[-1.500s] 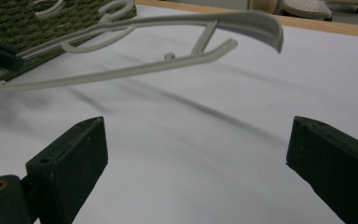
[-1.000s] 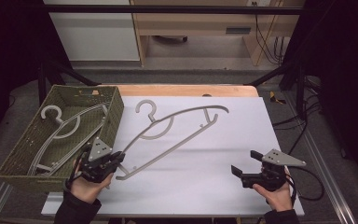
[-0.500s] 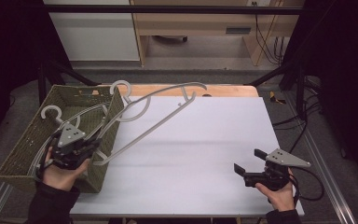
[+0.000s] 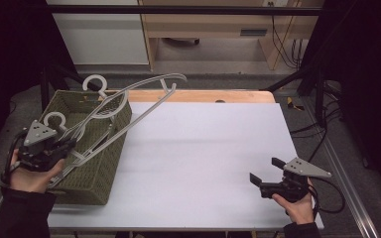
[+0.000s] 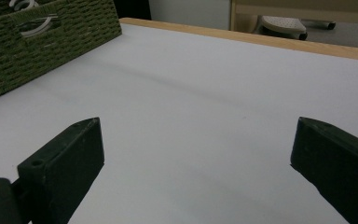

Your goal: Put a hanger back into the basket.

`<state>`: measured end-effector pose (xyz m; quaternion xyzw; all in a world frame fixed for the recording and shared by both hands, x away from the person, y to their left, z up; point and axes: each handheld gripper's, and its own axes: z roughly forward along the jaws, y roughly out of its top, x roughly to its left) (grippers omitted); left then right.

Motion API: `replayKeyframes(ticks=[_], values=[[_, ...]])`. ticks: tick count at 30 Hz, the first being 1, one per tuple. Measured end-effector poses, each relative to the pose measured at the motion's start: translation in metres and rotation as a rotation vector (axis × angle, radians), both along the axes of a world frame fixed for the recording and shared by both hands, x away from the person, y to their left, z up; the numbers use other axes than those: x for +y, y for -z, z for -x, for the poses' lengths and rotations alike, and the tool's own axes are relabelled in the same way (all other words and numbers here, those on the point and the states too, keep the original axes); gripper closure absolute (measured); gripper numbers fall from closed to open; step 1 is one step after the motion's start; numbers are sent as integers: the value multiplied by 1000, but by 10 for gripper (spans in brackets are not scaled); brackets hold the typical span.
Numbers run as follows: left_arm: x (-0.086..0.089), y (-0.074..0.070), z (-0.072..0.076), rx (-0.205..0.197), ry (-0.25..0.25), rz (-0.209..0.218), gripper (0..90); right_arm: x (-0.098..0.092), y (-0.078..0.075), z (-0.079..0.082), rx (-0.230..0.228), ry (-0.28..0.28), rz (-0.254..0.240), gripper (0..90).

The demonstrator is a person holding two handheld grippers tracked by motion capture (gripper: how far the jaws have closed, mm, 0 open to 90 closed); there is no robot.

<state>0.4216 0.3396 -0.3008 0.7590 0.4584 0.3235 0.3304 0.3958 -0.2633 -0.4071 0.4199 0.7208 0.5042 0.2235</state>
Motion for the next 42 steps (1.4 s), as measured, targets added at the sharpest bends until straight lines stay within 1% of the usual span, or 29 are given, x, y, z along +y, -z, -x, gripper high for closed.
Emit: replayKeyframes(ticks=[4,5,6,8,10,11,12,13,16,17,18,20,24,25,31,34,35,39,40,42], values=[[15,1,-3,7,-14,-6,829,0,0,0,-2,4,1,25],[15,1,-3,7,-14,-6,829,0,0,0,-2,4,1,25],[23,2,-5,8,-25,-14,829,0,0,0,-1,5,4,25],[31,2,-6,13,-39,-19,829,-1,1,0,3,6,4,25],[40,3,-7,16,-54,-35,829,0,1,0,6,6,3,25],[40,3,-7,16,-54,-35,829,0,1,0,6,6,3,25],[45,4,-8,18,-60,-43,829,0,1,0,5,5,4,25],[54,5,-9,23,-73,-56,828,0,1,0,5,1,7,25],[66,7,-9,30,-98,-63,829,0,2,-1,6,1,5,24],[66,7,-9,30,-98,-63,829,0,2,-1,7,1,6,24],[74,10,-10,32,-112,-64,829,0,2,-1,7,2,6,24],[82,12,-11,38,-126,-63,829,0,2,-1,7,2,5,24],[96,19,-12,52,-140,-83,829,0,2,-1,7,1,6,24],[99,21,-12,51,-144,-92,829,0,2,-1,10,6,6,24],[111,29,-13,62,-171,-87,829,1,3,-1,11,2,8,24],[115,32,-13,67,-183,-98,829,1,3,-1,10,0,9,24],[116,33,-13,70,-184,-108,829,1,3,-1,12,0,8,24],[120,36,-13,72,-200,-118,829,1,3,-2,8,2,11,24],[124,39,-13,76,-211,-116,828,2,3,-2,8,1,12,24],[128,40,-13,86,-216,-123,828,2,3,-2,10,2,10,24]])
